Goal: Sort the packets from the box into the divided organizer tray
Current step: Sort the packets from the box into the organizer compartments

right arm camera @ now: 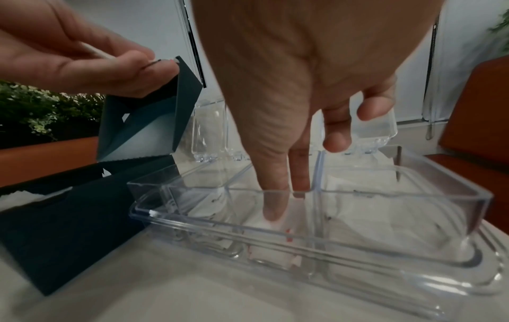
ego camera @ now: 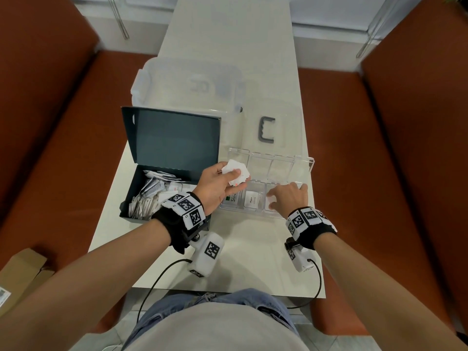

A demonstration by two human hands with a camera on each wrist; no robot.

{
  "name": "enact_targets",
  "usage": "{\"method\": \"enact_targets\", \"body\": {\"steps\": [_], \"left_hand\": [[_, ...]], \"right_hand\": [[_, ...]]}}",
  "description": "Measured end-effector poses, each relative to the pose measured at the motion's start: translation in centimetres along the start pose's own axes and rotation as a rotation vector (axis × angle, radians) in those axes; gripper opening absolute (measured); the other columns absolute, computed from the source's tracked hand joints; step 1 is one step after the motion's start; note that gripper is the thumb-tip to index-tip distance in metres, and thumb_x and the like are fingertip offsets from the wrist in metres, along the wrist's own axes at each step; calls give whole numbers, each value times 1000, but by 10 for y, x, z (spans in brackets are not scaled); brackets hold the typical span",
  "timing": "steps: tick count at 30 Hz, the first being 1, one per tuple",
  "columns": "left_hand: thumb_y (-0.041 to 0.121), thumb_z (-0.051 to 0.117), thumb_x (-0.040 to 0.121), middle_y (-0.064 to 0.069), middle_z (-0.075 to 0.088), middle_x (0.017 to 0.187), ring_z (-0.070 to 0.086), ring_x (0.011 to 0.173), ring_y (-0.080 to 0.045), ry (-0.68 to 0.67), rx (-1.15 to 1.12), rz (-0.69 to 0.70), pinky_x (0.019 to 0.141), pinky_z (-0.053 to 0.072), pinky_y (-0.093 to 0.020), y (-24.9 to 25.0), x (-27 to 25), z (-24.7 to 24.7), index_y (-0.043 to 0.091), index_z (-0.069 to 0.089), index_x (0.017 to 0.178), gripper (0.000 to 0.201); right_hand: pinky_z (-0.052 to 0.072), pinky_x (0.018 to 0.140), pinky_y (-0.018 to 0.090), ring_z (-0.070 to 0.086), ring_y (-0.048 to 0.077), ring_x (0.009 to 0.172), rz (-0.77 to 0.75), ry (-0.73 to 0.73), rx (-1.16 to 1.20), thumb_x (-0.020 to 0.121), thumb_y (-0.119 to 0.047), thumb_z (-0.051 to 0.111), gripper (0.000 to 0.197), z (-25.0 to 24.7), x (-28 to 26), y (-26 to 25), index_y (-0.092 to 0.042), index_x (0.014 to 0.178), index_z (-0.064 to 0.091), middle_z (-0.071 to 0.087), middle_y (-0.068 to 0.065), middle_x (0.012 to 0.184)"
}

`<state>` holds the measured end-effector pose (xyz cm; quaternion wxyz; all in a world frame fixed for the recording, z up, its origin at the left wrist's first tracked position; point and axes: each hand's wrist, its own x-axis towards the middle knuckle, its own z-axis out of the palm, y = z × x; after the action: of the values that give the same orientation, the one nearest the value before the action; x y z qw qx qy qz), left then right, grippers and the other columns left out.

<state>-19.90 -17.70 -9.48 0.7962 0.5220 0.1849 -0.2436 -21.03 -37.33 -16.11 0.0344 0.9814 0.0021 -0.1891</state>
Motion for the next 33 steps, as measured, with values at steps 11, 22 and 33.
{"method": "enact_targets", "body": {"steps": [11, 22, 33], "left_hand": [[-4, 34, 97, -30, 62, 115, 68, 95, -35, -43, -97, -77, 77, 60, -36, 5, 0, 1, -9, 51, 122, 31], [-11, 61, 86, -11, 69, 103, 72, 87, -20, -70, 33, 55, 67, 57, -24, -2, 0, -1, 12, 64, 108, 32], [-13, 55, 89, -19, 64, 113, 69, 96, -26, -21, -24, 69, 72, 60, -27, 1, -1, -4, 1, 61, 109, 25]], "right_hand": [[37, 92, 36, 61, 20, 101, 12, 217, 328, 94, -29, 49, 22, -47, -10, -1, -30, 106, 67, 70, -7, 105], [48, 74, 23, 59, 8, 67, -62, 209, 1060, 78, -22, 77, 17, -85, -19, -29, -17, 93, 71, 69, 3, 76], [48, 59, 20, 57, 10, 54, 42, 217, 1209, 80, -14, 74, 5, -80, -15, -13, -18, 81, 72, 69, 4, 71]]}}
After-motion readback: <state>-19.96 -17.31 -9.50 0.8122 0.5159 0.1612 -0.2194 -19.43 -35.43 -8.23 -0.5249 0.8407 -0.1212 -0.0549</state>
